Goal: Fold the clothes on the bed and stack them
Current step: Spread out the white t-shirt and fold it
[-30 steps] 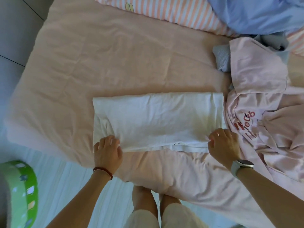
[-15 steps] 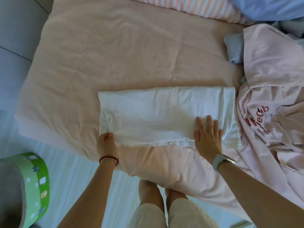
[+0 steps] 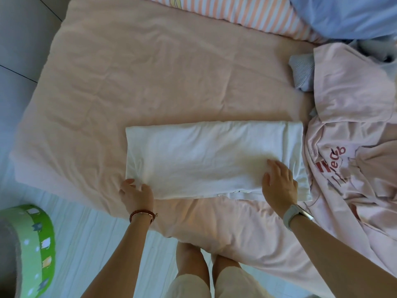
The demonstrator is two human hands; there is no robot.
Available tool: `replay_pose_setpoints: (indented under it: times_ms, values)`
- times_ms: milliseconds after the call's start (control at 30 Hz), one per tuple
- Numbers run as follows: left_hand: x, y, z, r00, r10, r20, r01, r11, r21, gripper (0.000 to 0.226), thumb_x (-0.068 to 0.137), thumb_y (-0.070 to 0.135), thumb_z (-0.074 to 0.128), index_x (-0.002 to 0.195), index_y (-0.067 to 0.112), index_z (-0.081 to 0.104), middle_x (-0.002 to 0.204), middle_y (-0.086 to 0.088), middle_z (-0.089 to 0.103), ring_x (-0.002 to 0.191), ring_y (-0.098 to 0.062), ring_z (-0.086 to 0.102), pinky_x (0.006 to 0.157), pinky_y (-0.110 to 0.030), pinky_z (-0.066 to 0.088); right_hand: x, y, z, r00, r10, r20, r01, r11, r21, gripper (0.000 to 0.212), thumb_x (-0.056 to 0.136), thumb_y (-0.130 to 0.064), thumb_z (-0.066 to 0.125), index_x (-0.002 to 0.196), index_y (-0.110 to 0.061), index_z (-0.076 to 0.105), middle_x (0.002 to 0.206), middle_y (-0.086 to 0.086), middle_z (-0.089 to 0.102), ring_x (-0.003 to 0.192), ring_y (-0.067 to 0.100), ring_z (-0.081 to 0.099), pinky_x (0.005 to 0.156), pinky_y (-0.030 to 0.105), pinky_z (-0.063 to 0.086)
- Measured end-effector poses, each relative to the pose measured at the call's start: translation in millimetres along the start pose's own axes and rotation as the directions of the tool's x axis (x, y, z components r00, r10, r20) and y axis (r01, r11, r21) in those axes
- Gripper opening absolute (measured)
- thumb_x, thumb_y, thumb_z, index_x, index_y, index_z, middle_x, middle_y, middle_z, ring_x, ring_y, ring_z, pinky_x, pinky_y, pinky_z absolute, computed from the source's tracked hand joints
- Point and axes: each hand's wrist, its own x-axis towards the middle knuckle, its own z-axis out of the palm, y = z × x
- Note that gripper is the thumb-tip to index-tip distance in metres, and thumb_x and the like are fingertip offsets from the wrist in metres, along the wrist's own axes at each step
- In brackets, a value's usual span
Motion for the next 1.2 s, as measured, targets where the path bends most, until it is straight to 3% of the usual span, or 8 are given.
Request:
replay_pose_setpoints:
  times_ms: [67,167,333,567,700,900,1100,1200]
  values:
    - [-9.8,11.3,8.0,0.978,0.197,-0.062,-0.18,0.961,0.211,0.047,0.082,0.006,0.055,0.127,0.006,0.044,0.134,-0.019,0.041,0.12,-0.037,0.04,0.095,-0.051,0.035,9.5,2.8,-9.4,0.999,0.02,-0.05,-0.018,0.999,0.043,0.045,0.092,-0.015,0.044,0.137,-0.012,0.041,0.14,0.012,0.039,0.127,0.033,0.035,0.098,0.047,0.032]
    - [-29.7,29.6,29.3,0.842,0.516,0.159,-0.532,0.743,0.405,0.054,0.083,0.014,0.058,0.134,0.012,0.042,0.143,-0.015,0.035,0.132,-0.035,0.03,0.104,-0.054,0.024,31.3,5.9,-24.4,0.995,0.024,-0.094,-0.016,0.996,0.093,0.046,0.095,-0.015,0.042,0.139,-0.008,0.035,0.139,0.017,0.037,0.125,0.037,0.036,0.098,0.046,0.033]
    - [-53.5,50.8,77.9,0.633,0.54,0.554,-0.774,0.44,0.455,0.064,0.09,0.042,0.045,0.146,0.036,0.013,0.157,0.0,-0.003,0.143,-0.025,-0.006,0.111,-0.057,-0.001,86.6,1.6,-51.0,0.965,0.215,-0.15,-0.153,0.927,0.343,0.045,0.097,-0.016,0.035,0.141,-0.01,0.033,0.135,0.022,0.038,0.123,0.039,0.039,0.097,0.047,0.038]
    - [-54.8,61.3,112.8,0.591,0.445,0.673,-0.806,0.373,0.461,0.079,0.084,0.06,0.045,0.144,0.043,-0.003,0.153,0.003,-0.024,0.14,-0.027,-0.022,0.106,-0.065,0.001,148.0,2.6,-71.7,0.982,0.182,-0.057,-0.173,0.975,0.136,0.02,0.092,-0.014,0.042,0.1,-0.006,0.058,0.119,0.022,0.052,0.111,0.035,0.046,0.089,0.037,0.038]
    - [-52.8,62.9,113.3,0.605,0.409,0.683,-0.792,0.394,0.466,0.081,0.083,0.061,0.046,0.144,0.043,-0.003,0.153,0.004,-0.024,0.14,-0.025,-0.023,0.106,-0.064,0.001,155.4,13.2,-81.3,0.975,0.21,-0.077,-0.212,0.977,-0.024,0.029,0.096,-0.011,0.039,0.121,0.0,0.047,0.129,0.02,0.044,0.112,0.043,0.048,0.09,0.045,0.04]
    - [-61.6,65.3,113.3,0.611,0.44,0.658,-0.79,0.381,0.48,0.077,0.085,0.056,0.046,0.145,0.041,0.0,0.154,0.0,-0.02,0.14,-0.028,-0.02,0.107,-0.064,0.0,128.1,23.2,-84.4,0.959,0.192,-0.207,-0.114,0.934,0.338,0.022,0.095,-0.013,0.041,0.105,0.0,0.054,0.106,0.021,0.058,0.094,0.038,0.054,0.069,0.033,0.034]
    - [-98.6,55.7,120.0,0.316,0.663,0.678,-0.931,0.078,0.357,0.069,0.072,0.039,0.071,0.135,0.03,0.046,0.149,-0.013,0.031,0.134,-0.045,0.026,0.093,-0.074,0.021,60.1,41.3,-40.3,0.948,0.318,0.002,-0.301,0.896,0.326,0.052,0.089,-0.035,0.052,0.13,-0.004,0.041,0.127,0.016,0.047,0.118,0.034,0.041,0.098,0.045,0.037]
    - [-113.4,50.8,126.0,0.305,0.635,0.709,-0.925,0.019,0.381,0.062,0.069,0.03,0.073,0.128,0.029,0.055,0.143,-0.016,0.04,0.127,-0.047,0.038,0.085,-0.075,0.028,48.3,46.2,-31.5,0.916,0.383,0.121,-0.4,0.845,0.355,0.053,0.088,-0.037,0.054,0.127,-0.003,0.042,0.124,0.018,0.052,0.115,0.035,0.047,0.095,0.046,0.041]
